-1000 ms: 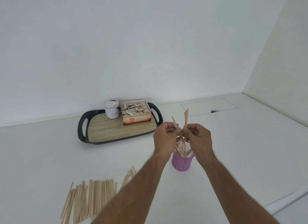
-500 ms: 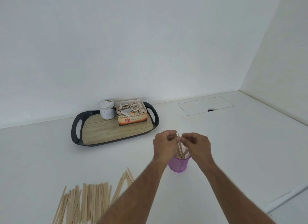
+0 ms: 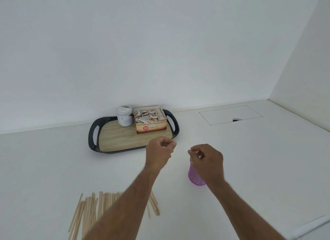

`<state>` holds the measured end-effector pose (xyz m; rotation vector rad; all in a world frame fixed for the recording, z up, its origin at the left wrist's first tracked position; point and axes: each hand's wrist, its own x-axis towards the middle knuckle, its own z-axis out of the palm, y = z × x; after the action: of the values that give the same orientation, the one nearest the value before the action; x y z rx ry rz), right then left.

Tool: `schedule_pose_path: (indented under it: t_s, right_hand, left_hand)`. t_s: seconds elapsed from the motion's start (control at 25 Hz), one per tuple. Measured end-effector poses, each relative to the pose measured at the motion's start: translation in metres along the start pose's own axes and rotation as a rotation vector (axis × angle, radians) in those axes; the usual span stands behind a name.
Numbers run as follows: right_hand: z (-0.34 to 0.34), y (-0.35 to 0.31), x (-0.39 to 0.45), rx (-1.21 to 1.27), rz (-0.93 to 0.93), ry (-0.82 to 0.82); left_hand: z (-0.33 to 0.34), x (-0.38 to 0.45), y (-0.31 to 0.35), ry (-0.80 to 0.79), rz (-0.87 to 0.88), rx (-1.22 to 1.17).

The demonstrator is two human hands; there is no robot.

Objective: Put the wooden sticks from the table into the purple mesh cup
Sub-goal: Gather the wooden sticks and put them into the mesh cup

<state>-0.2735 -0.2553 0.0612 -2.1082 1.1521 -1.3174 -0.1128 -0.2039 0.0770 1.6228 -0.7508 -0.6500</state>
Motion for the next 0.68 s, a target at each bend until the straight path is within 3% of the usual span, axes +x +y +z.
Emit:
schedule_pose_path:
  t_s: [0.12, 0.28, 0.4, 0.52, 0.68]
  right_hand:
    - [0.020, -0.017, -0.016, -0.080, -0.064, -0.129]
    - [0.048, -0.024, -0.044, -0.114, 0.246, -0.562]
    - [0.069, -0.024, -0.066, -0.226, 0.297, -0.754]
    - [0.085, -0.027, -0.081, -0.292, 0.308, -0.843]
    - [0.094, -0.035, -0.090, -0.337, 0.307, -0.829]
  left_hand:
    - [-0.032, 0.003, -0.017, -0.021, -0.076, 0.175]
    - [-0.074, 0.001, -0.044, -0.116, -0.202, 0.582]
    - [-0.093, -0.007, -0.058, -0.223, -0.308, 0.854]
    - [-0.097, -0.018, -0.069, -0.291, -0.347, 0.964]
    - [-0.092, -0.030, -0.080, -0.272, -0.326, 1.039]
